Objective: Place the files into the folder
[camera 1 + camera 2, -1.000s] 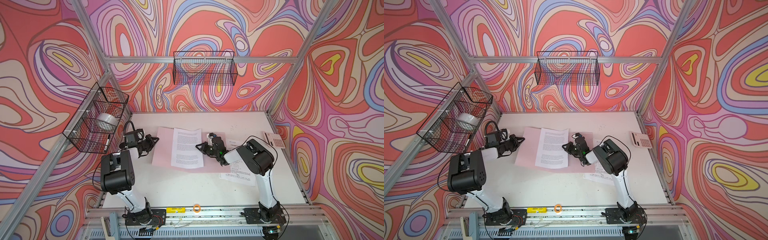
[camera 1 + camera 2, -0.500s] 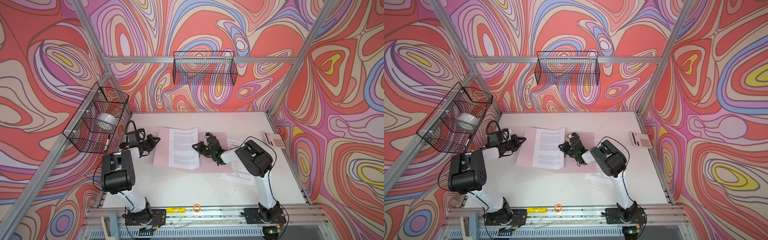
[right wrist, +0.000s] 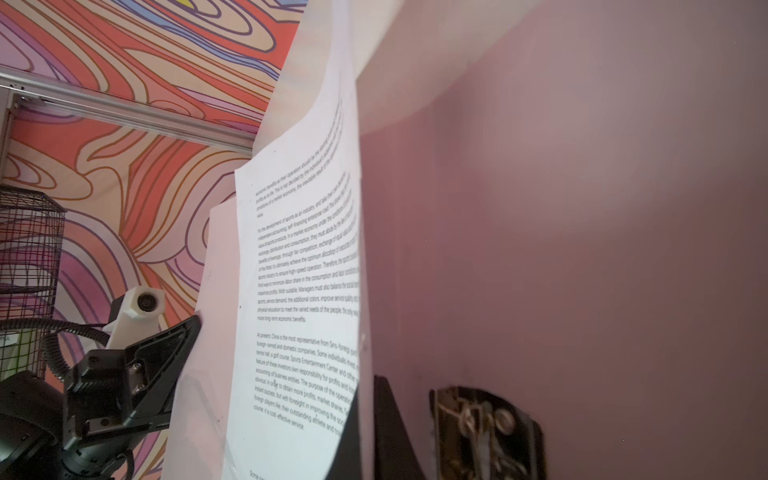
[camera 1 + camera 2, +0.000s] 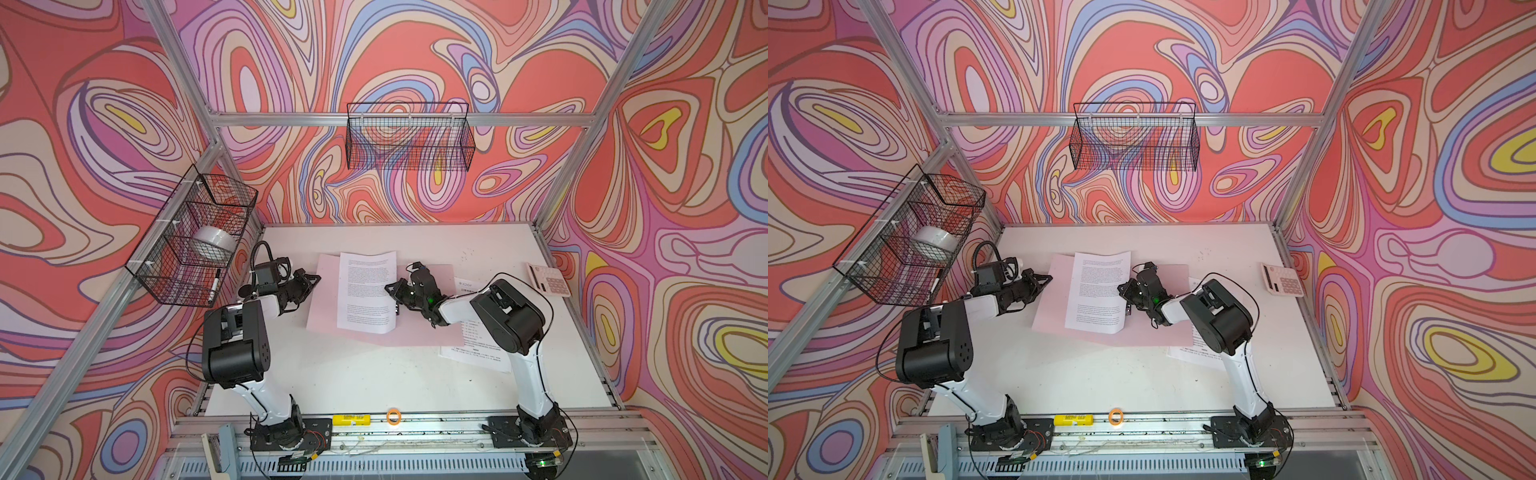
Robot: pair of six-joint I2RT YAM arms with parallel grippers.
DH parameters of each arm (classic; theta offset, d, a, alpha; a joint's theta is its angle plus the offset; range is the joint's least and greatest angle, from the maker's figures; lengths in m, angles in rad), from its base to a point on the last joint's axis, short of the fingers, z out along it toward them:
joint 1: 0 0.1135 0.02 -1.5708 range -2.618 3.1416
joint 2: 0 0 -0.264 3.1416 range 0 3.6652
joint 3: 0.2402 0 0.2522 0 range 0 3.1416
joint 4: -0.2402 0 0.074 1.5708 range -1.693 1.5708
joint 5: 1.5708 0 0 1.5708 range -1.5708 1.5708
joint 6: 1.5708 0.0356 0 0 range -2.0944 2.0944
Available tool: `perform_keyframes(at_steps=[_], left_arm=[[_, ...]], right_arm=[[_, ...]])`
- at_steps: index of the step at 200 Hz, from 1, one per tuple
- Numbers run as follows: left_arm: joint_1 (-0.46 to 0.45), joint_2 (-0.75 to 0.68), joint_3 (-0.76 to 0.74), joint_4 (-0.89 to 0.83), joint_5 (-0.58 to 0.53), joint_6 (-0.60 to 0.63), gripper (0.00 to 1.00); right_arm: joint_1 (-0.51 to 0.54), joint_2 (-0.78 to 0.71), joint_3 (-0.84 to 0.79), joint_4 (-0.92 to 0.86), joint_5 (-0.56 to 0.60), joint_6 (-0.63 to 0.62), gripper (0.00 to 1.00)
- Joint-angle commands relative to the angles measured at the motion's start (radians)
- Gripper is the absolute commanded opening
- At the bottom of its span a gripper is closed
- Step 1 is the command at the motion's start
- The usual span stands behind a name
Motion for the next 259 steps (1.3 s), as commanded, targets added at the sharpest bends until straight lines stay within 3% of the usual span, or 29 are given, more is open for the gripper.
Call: perform_keyframes(at_steps=[1, 134, 259], left_arm=[[-0.007, -0.013, 0.004, -0.021, -0.01, 0.017, 0.0], [-0.007, -0.011, 0.011, -0.043, -0.016, 0.023, 0.0], [-0.007, -0.006, 0.015, -0.049, -0.02, 0.017, 0.0]], right_arm=[[0.007, -0.001, 0.019, 0.007, -0.006, 0.012, 0.0], [0.038, 0.078, 0.068, 0.074, -0.071, 0.062, 0.0], [0.093, 0.135, 0.114, 0.081, -0.052, 0.112, 0.0]])
